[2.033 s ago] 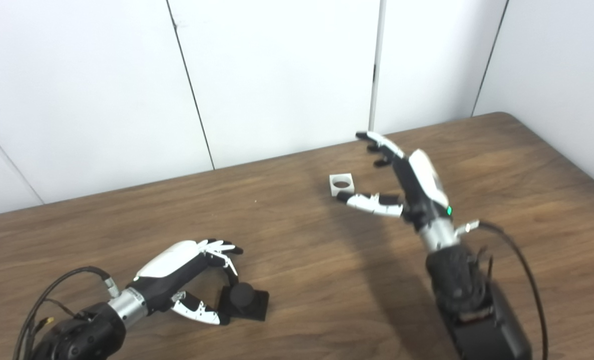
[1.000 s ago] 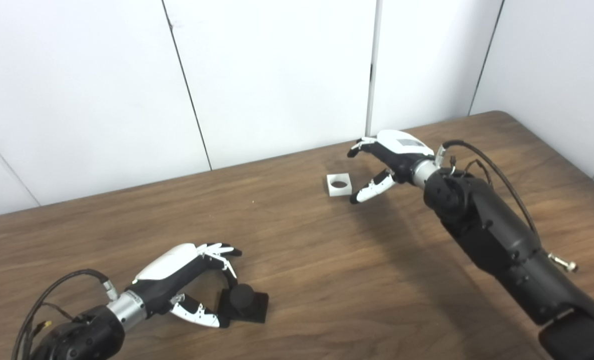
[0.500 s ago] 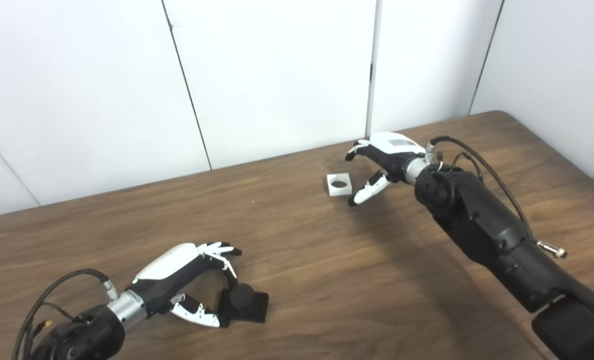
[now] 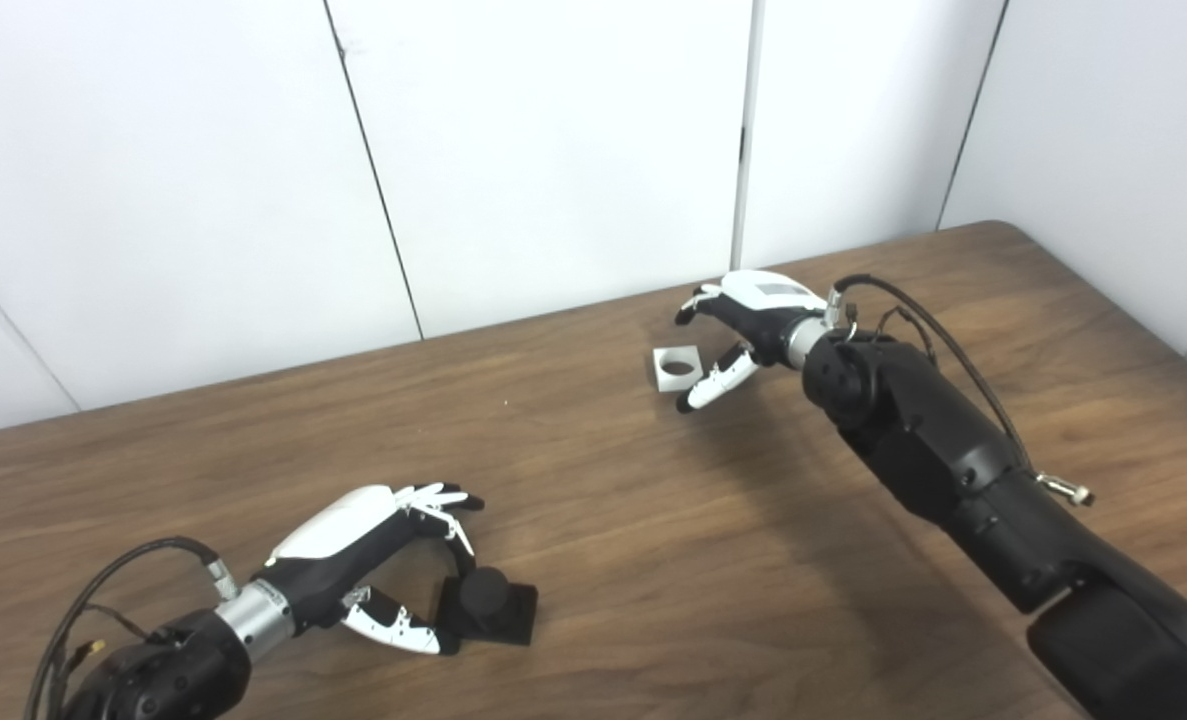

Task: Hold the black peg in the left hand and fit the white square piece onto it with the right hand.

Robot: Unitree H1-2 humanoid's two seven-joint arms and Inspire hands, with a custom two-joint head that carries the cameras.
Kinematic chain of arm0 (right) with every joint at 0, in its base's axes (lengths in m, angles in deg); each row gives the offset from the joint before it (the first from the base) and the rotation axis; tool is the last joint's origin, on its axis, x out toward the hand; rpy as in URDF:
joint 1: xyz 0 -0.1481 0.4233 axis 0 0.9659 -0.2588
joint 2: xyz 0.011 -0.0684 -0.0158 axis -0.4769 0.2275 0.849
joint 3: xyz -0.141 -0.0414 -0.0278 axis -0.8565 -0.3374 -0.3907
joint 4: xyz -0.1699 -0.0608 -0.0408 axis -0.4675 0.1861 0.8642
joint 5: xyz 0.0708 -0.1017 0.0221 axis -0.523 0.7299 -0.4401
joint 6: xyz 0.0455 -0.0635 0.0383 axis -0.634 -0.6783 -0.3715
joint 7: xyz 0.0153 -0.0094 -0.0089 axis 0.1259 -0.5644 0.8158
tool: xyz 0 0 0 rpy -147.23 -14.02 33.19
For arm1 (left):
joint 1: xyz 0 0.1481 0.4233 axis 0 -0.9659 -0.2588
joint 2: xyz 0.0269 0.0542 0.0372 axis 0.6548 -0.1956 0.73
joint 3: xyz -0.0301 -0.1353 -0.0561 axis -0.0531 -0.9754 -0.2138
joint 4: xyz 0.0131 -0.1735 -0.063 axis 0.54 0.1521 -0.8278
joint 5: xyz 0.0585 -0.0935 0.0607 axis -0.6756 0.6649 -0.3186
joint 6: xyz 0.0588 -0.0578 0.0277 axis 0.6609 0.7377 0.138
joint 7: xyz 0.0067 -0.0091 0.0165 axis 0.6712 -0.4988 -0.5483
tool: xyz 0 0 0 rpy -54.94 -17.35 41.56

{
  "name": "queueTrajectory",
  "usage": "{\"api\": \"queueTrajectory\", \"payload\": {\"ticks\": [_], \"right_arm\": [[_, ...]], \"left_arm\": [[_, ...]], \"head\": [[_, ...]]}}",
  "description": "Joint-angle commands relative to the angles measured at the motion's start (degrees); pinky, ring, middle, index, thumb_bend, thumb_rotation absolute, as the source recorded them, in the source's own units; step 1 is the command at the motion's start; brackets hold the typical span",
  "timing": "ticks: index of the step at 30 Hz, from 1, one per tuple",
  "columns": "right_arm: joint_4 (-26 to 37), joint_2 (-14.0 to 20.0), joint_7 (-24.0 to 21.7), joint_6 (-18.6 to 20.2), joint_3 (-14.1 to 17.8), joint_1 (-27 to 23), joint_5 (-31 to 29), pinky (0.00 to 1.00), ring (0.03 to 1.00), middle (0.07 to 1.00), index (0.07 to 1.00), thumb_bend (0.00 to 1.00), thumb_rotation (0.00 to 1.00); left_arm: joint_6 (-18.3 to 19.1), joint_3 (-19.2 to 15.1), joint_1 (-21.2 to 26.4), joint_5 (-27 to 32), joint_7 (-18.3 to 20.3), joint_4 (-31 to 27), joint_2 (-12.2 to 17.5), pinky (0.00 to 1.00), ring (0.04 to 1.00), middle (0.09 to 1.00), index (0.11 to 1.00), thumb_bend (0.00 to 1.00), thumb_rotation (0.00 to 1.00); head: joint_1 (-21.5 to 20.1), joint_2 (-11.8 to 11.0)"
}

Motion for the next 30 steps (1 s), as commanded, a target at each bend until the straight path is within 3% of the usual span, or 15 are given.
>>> {"api": "queueTrajectory", "payload": {"ticks": [1,18,30], "right_arm": [[-0.24,0.20,2.22,-1.26,0.19,-4.38,0.29,0.86,0.950,0.964,0.838,0.81,0.39],[-9.92,-2.18,6.52,-4.10,-1.69,-7.19,-0.71,0.85,0.932,0.946,0.807,0.80,0.39],[-13.18,-2.25,6.23,-3.94,-3.83,-7.69,-0.21,0.87,0.940,0.943,0.793,0.78,0.40]], "left_arm": [[0.01,0.37,0.31,-1.50,-0.26,-1.37,0.53,0.98,0.972,0.915,0.492,0.52,0.06],[0.59,-0.12,-0.71,-1.22,-0.09,-2.44,0.92,0.98,0.974,0.922,0.492,0.52,0.06],[1.05,-0.33,-1.08,-1.50,0.00,-3.31,1.30,0.98,0.973,0.922,0.493,0.52,0.06]], "head": [[0.03,0.04],[0.96,0.22],[0.84,0.73]]}}
